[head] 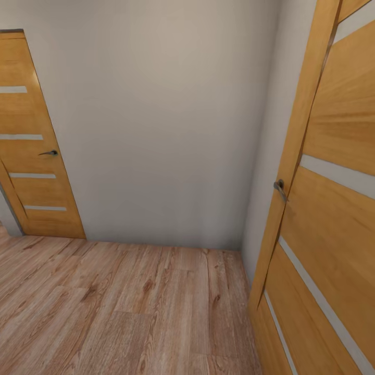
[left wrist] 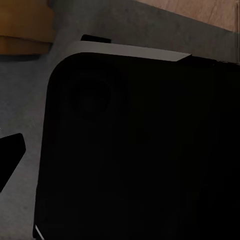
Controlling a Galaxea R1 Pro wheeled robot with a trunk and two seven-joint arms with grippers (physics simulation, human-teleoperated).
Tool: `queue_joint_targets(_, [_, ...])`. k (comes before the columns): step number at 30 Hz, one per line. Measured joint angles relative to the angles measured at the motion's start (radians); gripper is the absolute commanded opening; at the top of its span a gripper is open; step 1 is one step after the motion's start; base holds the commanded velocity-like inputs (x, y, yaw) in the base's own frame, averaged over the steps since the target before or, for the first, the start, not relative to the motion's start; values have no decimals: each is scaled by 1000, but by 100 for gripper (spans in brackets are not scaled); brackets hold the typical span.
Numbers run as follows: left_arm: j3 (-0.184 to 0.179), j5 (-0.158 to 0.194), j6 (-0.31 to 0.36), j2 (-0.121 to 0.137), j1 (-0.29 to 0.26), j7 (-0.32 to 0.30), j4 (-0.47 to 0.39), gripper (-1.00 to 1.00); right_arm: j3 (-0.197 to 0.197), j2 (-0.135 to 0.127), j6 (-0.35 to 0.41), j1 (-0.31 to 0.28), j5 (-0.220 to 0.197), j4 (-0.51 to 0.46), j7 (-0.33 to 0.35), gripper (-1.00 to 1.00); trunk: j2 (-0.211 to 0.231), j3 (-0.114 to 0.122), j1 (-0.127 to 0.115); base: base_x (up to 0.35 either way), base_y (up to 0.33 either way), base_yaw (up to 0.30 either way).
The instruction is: Move the two storage containers from the living room to the garage. In the garage, place one container on the floor and stack the other container on top of it (either order is fine).
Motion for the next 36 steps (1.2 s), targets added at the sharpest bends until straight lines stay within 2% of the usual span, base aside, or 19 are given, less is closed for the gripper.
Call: queue_joint_targets(36, [1, 4, 3, 1, 0, 0, 0, 100, 0, 3, 8, 0, 7, 1, 0, 100, 0, 0, 0, 23, -7, 0])
